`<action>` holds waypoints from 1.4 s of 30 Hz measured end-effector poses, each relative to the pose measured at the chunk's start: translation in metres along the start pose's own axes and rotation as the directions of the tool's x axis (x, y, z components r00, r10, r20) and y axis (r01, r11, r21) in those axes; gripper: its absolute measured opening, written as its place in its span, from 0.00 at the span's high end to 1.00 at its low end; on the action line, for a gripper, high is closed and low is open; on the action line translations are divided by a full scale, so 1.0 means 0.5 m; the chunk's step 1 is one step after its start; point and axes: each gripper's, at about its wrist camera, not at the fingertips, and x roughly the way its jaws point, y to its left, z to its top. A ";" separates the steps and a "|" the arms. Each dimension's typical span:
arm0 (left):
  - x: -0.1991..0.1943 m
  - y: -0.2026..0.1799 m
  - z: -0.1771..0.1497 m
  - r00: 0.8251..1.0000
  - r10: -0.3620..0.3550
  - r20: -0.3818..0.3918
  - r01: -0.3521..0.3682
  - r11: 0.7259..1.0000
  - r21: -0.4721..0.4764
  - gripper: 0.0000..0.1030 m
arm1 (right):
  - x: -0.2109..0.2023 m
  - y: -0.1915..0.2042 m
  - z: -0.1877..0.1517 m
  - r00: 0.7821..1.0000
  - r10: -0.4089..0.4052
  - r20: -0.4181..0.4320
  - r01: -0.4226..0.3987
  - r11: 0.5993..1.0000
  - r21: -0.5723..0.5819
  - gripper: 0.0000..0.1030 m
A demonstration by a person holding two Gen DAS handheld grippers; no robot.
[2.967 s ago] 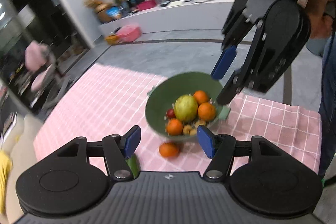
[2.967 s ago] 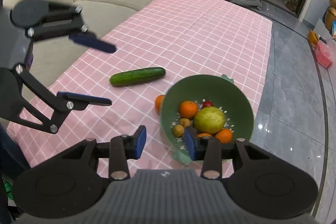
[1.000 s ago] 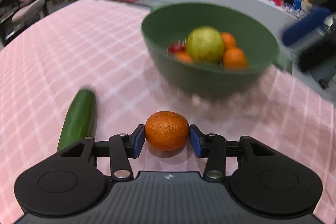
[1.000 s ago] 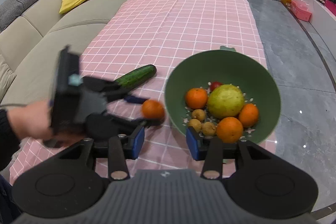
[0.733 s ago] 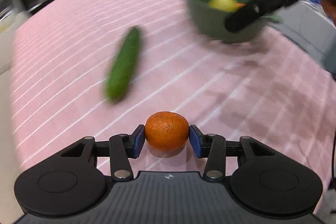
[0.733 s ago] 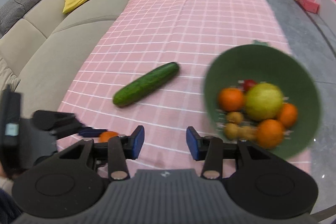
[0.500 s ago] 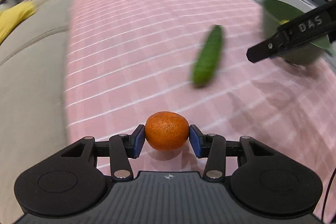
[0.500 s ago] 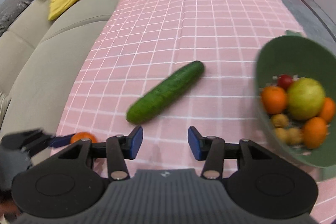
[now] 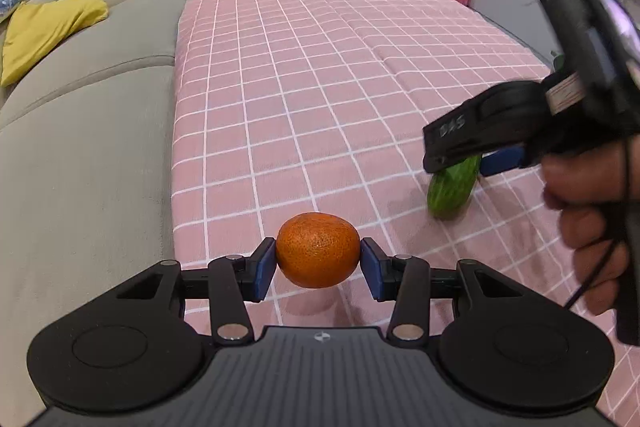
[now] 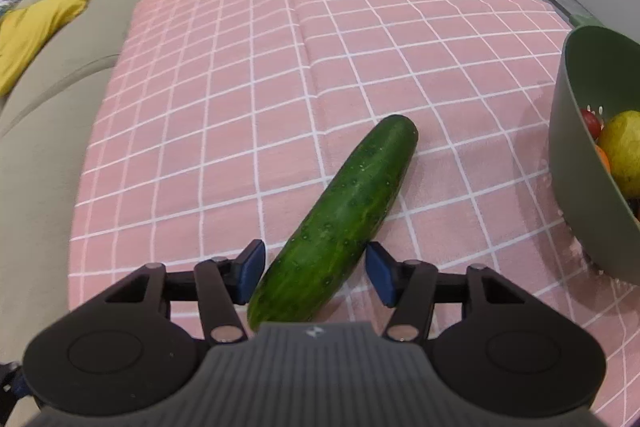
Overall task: Organize fruits
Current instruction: 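Grasp the green cucumber at its middle with the right tool, then carry the cucumber and orange over the colander with both tools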
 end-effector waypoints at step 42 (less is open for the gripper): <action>0.002 -0.080 -0.018 0.995 -0.094 0.019 0.092 0.992 0.086 0.50 | -0.066 -0.129 -0.085 0.992 0.077 -0.103 -0.115 0.891 -0.439 0.67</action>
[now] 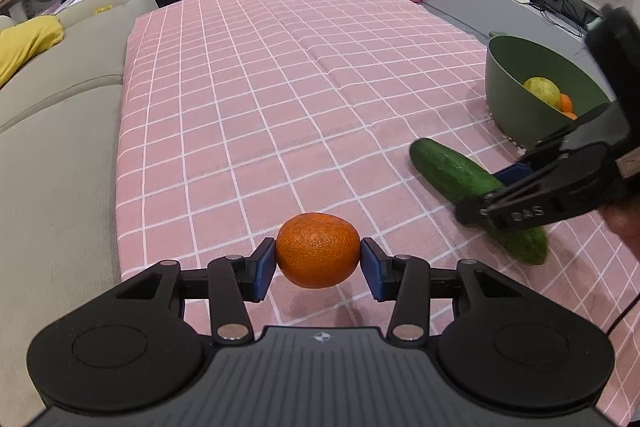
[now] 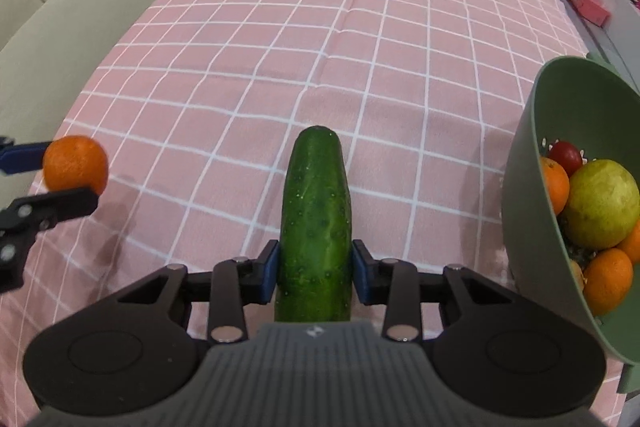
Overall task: Organize fruits
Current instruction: 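Carry the cucumber and orange over the colander with both tools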
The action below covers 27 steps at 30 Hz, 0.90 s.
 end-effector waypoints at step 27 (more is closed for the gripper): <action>-0.222 -0.381 0.094 0.989 -0.110 0.097 0.092 0.980 0.177 0.50 | -0.507 -0.232 -0.142 0.968 0.107 0.226 -0.088 0.992 -0.092 0.67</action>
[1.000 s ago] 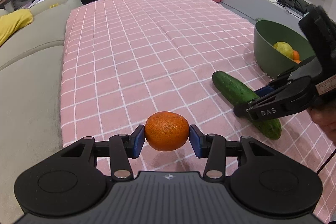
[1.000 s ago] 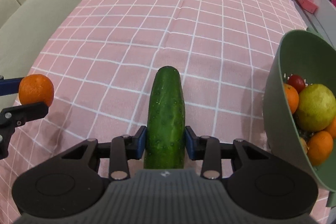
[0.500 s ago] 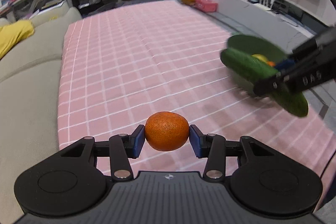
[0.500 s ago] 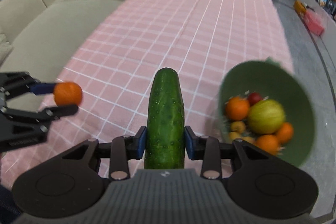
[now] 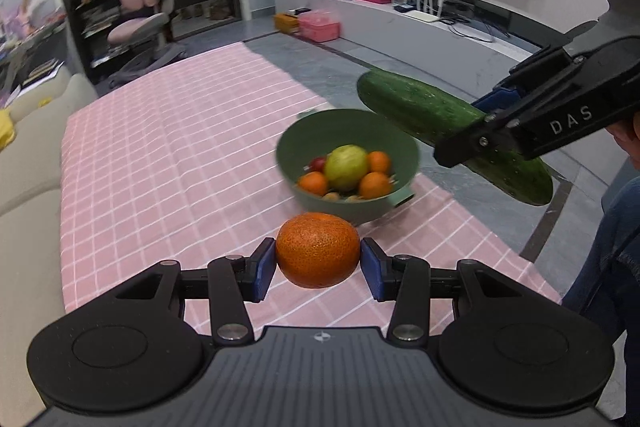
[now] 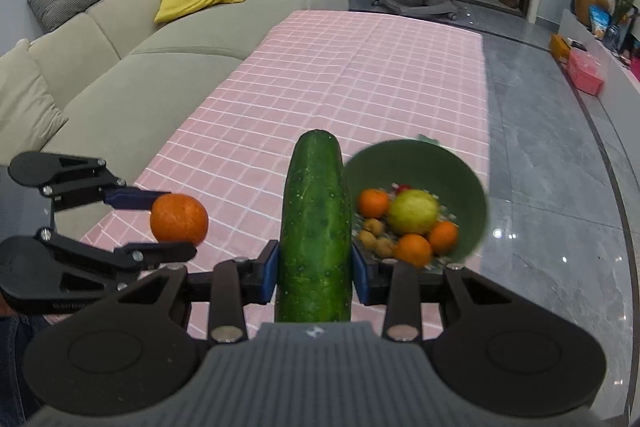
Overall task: Organize fruits
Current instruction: 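Carry the cucumber and orange over the colander with both tools, then open both tools to drop the cucumber and orange into the colander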
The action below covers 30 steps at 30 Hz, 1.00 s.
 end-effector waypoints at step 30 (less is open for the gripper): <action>0.389 -0.048 0.131 0.990 0.036 -0.133 -0.033 0.999 0.023 0.50 | 0.322 -0.184 0.136 0.993 0.006 -0.121 -0.093 0.682 -0.725 0.67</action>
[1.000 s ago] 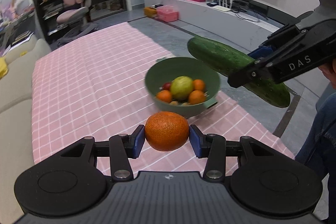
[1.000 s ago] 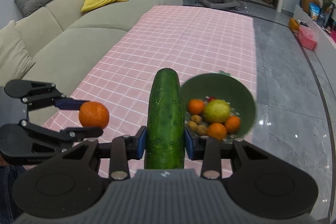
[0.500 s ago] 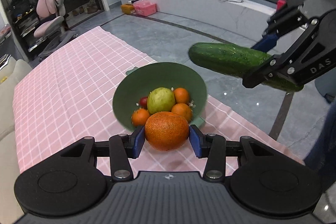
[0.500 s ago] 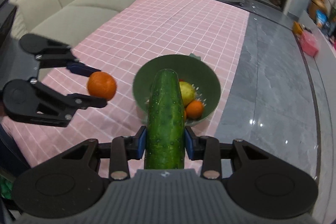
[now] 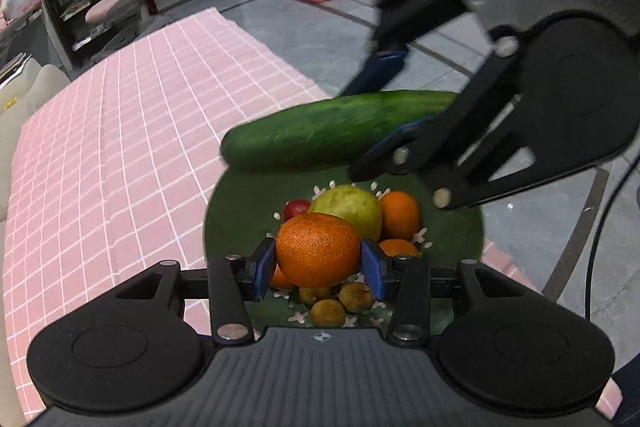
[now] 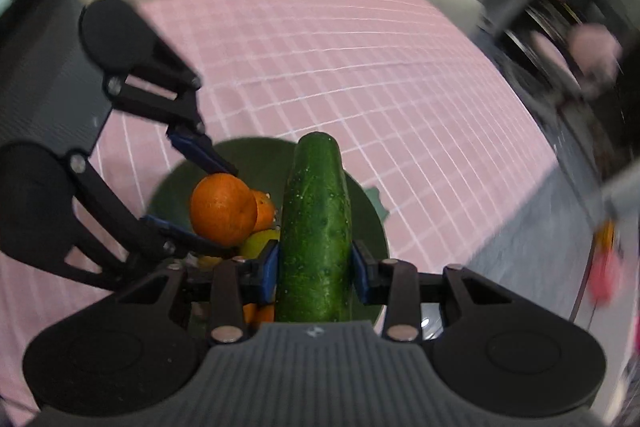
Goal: Organize fruits
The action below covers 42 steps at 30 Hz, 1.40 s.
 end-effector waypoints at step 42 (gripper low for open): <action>-0.291 0.024 -0.016 0.980 0.199 -0.018 -0.190 0.895 -0.404 0.13 | -0.306 0.117 -0.039 0.959 -0.247 -0.136 0.247 0.504 0.828 0.04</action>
